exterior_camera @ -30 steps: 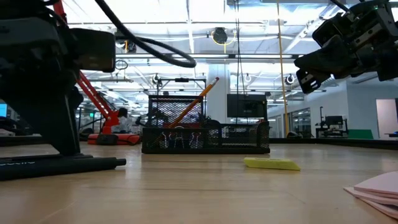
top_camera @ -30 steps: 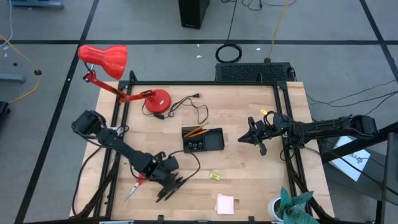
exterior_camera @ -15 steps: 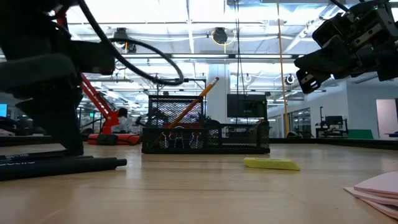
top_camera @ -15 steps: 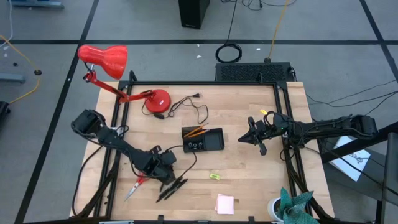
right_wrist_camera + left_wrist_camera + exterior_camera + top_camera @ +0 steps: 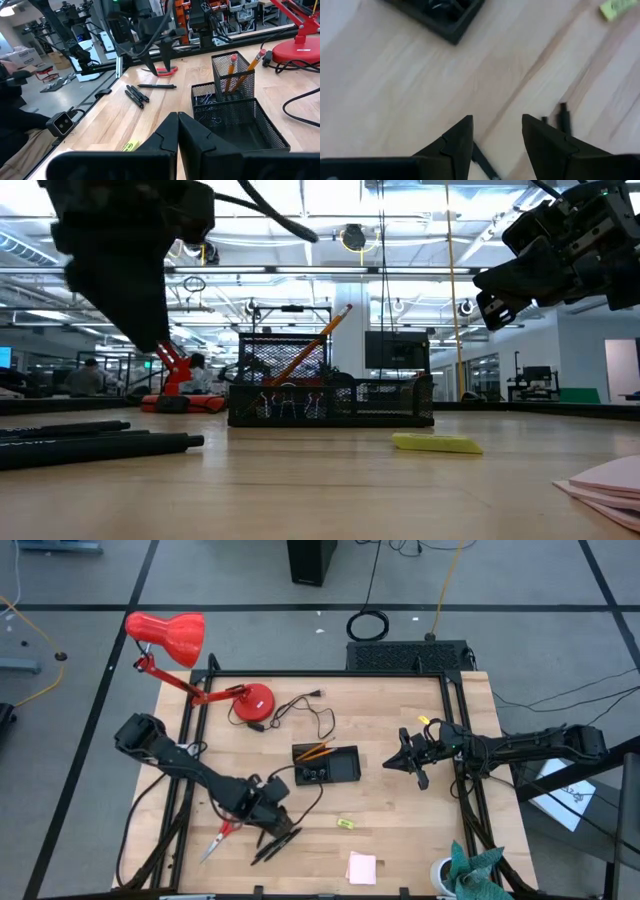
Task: Pick and place office supplies into organizer
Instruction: Put the black pen into the desk organizer
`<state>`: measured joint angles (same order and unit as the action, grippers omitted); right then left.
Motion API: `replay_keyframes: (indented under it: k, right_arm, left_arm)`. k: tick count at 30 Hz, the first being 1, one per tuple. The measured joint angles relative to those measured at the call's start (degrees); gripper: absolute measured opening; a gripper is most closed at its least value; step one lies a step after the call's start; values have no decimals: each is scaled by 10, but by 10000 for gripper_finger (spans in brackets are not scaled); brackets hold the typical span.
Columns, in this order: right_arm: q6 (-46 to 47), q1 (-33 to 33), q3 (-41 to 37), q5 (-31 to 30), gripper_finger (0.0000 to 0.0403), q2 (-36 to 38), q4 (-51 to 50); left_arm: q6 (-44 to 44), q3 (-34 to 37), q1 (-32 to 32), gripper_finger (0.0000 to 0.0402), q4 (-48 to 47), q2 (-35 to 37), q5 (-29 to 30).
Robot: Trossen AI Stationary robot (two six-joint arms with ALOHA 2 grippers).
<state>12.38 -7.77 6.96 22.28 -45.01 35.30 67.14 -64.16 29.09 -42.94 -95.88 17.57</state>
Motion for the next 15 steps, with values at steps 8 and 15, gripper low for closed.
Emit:
replay_keyframes:
  k: [8, 15]
  right_arm:
    - [-4, 0, 0, 0, 4, 0, 0]
    - [-18, 0, 0, 0, 4, 0, -2]
  left_arm:
    - [91, 1, 3, 172, -9, -57, -104]
    - [112, -2, -16, 172, -9, -109, -175]
